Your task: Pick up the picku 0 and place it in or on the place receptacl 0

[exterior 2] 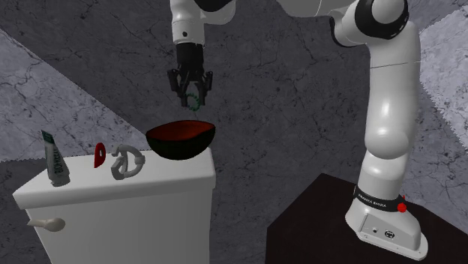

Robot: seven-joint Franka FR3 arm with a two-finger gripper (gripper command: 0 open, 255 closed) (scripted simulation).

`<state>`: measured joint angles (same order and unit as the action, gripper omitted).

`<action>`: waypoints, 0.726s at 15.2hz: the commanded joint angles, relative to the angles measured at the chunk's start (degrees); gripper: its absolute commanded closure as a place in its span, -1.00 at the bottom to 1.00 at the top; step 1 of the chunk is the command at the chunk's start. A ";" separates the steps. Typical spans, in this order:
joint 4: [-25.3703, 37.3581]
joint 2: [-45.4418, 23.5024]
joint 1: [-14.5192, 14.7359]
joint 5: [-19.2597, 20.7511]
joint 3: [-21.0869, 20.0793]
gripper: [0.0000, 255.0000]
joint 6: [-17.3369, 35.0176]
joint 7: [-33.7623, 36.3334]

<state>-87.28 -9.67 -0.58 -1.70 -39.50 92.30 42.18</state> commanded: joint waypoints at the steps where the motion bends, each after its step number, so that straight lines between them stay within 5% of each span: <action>1: 5.20 -4.70 0.80 2.94 0.47 1.00 -1.47 0.10; 5: 20.49 -16.02 4.81 9.22 2.08 1.00 -7.03 0.18; 11: 13.58 -14.54 3.30 8.37 2.19 1.00 -1.57 -0.42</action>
<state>-72.41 -24.53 2.99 6.83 -37.28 89.72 41.83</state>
